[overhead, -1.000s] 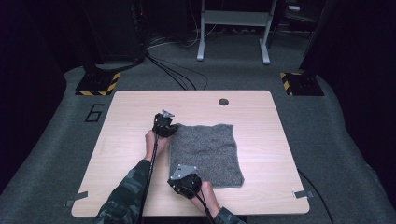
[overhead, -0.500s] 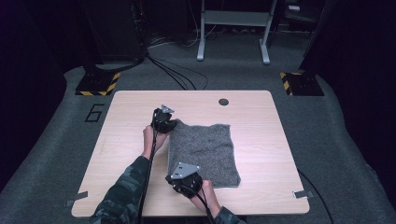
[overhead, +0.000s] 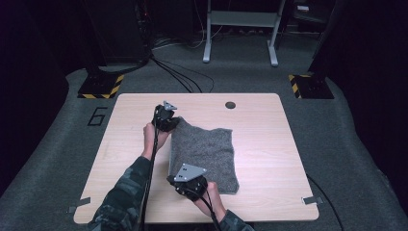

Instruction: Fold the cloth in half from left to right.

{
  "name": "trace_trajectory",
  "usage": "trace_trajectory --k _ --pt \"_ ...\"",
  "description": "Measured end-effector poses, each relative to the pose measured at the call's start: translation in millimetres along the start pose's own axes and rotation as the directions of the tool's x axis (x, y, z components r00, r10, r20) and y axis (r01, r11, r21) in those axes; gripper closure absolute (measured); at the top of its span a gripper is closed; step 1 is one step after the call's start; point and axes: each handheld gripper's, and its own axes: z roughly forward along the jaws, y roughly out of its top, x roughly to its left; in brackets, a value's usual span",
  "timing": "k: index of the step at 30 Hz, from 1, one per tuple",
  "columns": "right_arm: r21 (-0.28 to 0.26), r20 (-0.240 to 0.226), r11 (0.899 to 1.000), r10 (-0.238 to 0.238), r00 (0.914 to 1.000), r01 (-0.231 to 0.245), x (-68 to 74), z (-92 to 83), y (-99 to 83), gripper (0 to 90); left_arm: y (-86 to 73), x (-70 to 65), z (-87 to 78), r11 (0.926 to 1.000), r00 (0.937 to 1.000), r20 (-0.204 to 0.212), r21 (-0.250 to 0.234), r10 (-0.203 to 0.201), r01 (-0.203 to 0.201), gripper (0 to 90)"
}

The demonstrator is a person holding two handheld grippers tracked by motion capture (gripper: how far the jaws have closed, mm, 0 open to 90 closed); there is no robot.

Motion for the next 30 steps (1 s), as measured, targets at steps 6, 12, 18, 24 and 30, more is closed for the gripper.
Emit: trace_trajectory --k 6,12,18,24,30 --pt "-0.060 0.008 0.998 -0.007 0.9999 0.007 2.1 -4.4 14.9 88.5 13.6 5.1 -16.1 0.9999 0.9994 -0.032 0.005 0.009 -0.009 87.1" --pt "-0.083 0.018 0.996 0.009 0.9998 -0.008 0.5 -14.6 12.4 88.4 23.7 -2.0 -17.5 0.9995 0.9994 -0.019 0.007 0.030 -0.030 87.1" --pt "-0.068 0.055 0.997 0.033 0.9979 -0.029 -6.0 -26.8 2.0 88.4 32.5 -19.9 -1.0 0.9981 0.9982 -0.001 0.013 0.059 -0.059 87.0" --pt "-0.051 0.084 0.997 0.054 0.9950 -0.050 -13.8 -38.5 -9.0 88.3 38.6 -33.2 12.7 0.9975 0.9973 0.024 0.012 0.069 -0.069 87.0" --pt "-0.026 0.107 0.997 0.078 0.9912 -0.076 -18.4 -49.6 -20.1 88.2 45.0 -49.3 18.6 0.9956 0.9947 0.043 -0.005 0.093 -0.093 87.0"
